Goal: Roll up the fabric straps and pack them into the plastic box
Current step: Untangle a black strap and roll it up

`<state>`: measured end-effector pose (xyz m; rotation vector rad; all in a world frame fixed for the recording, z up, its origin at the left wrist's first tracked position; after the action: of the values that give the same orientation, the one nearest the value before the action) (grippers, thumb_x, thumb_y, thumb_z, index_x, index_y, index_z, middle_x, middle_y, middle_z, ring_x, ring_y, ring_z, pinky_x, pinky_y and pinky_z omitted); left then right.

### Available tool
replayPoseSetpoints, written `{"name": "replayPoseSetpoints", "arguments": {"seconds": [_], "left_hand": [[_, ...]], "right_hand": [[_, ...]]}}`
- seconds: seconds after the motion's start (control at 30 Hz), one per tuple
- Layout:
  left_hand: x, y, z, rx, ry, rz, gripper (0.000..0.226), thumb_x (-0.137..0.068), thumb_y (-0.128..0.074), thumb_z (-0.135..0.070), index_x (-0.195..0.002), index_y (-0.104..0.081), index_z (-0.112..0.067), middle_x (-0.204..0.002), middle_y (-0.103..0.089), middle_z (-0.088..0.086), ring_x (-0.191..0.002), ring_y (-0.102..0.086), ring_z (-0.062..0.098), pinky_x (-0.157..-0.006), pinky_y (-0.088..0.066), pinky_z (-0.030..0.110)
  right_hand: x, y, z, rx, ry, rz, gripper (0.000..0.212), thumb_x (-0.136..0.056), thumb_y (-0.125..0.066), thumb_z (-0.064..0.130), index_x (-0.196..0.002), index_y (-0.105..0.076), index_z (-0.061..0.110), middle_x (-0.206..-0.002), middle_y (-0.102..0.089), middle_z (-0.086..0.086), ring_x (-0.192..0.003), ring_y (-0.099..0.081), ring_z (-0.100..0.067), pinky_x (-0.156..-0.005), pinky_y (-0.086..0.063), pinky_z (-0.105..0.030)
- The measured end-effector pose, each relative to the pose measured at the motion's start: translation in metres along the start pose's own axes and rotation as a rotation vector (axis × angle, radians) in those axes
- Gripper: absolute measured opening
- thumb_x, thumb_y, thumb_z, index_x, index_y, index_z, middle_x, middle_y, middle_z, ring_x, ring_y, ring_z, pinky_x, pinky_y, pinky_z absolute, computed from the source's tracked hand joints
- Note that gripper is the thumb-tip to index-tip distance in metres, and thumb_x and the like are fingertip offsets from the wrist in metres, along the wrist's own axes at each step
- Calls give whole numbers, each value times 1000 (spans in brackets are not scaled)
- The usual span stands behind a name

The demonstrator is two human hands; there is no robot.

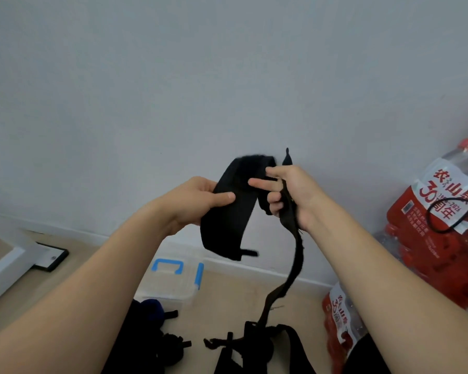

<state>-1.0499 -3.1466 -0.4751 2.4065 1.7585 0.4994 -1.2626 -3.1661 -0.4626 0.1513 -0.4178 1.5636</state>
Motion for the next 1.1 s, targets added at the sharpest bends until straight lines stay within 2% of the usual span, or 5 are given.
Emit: {"name": "replayPoseSetpoints", "arguments": {"seconds": [0.17, 0.43, 0.6, 0.8, 1.1], "left_hand": [[-11, 13, 0, 437, 57, -276, 27, -108, -65, -21, -119, -74, 2, -116, -81, 19, -106, -79, 32, -89, -64, 41], [-6, -2, -11, 625, 71, -76, 34, -106, -60, -13, -134, -69, 3, -124, -77, 22, -104, -78, 35, -80, -66, 43], [-10, -5, -11, 580, -13, -152, 32, -111, -53, -5, -141, -64, -10, -128, -77, 17, -117, -76, 36, -97, -64, 49], [-12, -7, -13, 487, -102, -146, 60, -100, -55, 15, -145, -58, -23, -131, -75, 16, -106, -76, 31, -75, -63, 39], [-12, -16, -22, 607, -169, -76, 60, -97, -40, 18, -144, -57, -15, -126, -76, 18, -109, -76, 33, -83, -63, 43]], "right_hand": [[12, 1, -5, 119, -106, 8, 43, -95, -67, 39, -121, -70, 5, -52, -48, 4, -37, -36, -10, -36, -32, -20], [23, -25, -13, 536, 148, 129, 32, -93, -77, 45, -96, -81, 13, -86, -82, 2, -79, -70, -11, -71, -49, -29], [22, -28, 0, 366, 204, -20, 95, -64, -78, 87, -126, -63, 17, -112, -74, -3, -99, -75, -19, -87, -60, -39], [25, -28, 7, 221, 362, 77, 17, -91, -47, 27, -91, -57, 13, -94, -66, -6, -92, -65, -28, -92, -57, -50], [24, -27, -9, 502, 521, -152, 18, -108, -62, 21, -125, -67, 26, -100, -74, 2, -94, -71, -14, -85, -55, -34]]}}
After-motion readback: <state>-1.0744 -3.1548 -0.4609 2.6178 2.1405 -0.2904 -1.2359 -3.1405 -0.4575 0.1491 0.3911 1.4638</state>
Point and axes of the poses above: each hand's wrist, its own x-axis away from the middle knuckle, its own y-axis out of the back of the hand, z = x × y, the point moved 4 cm from there along -x, towards the middle knuckle
